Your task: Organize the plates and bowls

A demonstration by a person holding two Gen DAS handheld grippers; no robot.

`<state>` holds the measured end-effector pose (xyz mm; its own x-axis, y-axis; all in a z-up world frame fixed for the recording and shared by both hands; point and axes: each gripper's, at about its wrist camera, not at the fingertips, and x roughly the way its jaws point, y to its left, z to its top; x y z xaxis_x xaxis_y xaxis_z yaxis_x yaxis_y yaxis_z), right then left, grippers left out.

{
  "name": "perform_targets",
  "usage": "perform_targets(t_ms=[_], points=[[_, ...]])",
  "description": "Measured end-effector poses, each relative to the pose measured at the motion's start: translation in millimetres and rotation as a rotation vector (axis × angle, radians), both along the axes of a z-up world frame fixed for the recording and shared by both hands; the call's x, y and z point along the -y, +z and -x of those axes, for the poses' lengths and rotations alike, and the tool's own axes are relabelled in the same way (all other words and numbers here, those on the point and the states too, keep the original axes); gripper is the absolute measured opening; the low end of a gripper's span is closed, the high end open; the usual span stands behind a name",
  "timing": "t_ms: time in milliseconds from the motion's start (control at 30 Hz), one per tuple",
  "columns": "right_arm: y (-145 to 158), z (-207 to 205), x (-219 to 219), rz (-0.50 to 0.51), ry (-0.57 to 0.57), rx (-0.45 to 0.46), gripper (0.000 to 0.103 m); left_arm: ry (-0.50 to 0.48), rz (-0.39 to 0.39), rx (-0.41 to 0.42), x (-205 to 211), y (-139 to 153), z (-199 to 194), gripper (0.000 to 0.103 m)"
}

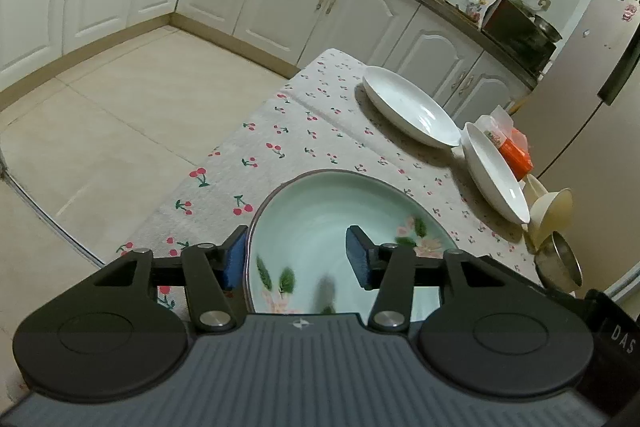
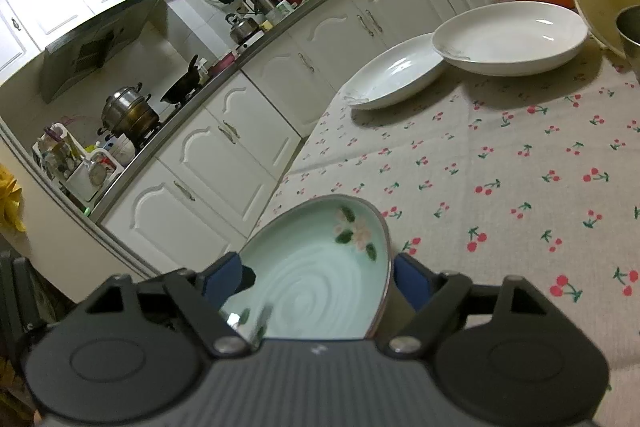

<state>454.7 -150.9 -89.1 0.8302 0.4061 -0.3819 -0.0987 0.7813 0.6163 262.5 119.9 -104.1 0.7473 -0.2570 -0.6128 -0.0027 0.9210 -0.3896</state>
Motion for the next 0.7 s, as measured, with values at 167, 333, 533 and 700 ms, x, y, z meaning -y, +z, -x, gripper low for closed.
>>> perform_targets(t_ms=[167, 333, 533, 700], points=[[3.1, 3.0, 1.4, 0.029, -0.027, -0.007, 0.094, 0.005, 0.001, 0.009, -1.3, 1.0, 2.0, 0.07], [7.1, 14.5, 13.0, 0.016, -0.067, 0.002, 0.098, 0.038, -0.037, 0.047, -5.7, 8.0, 7.8, 0.091], [13.8, 30.5, 26.4, 0.003, -0.107, 0.009, 0.1, 0.048, -0.049, 0.074, -14.4, 23.7, 17.8, 0.103], [23.9, 38.3, 38.1, 0.006, -0.129, 0.005, 0.102, 0.039, -0.079, 0.065, -13.3, 41.2, 23.8, 0.103]])
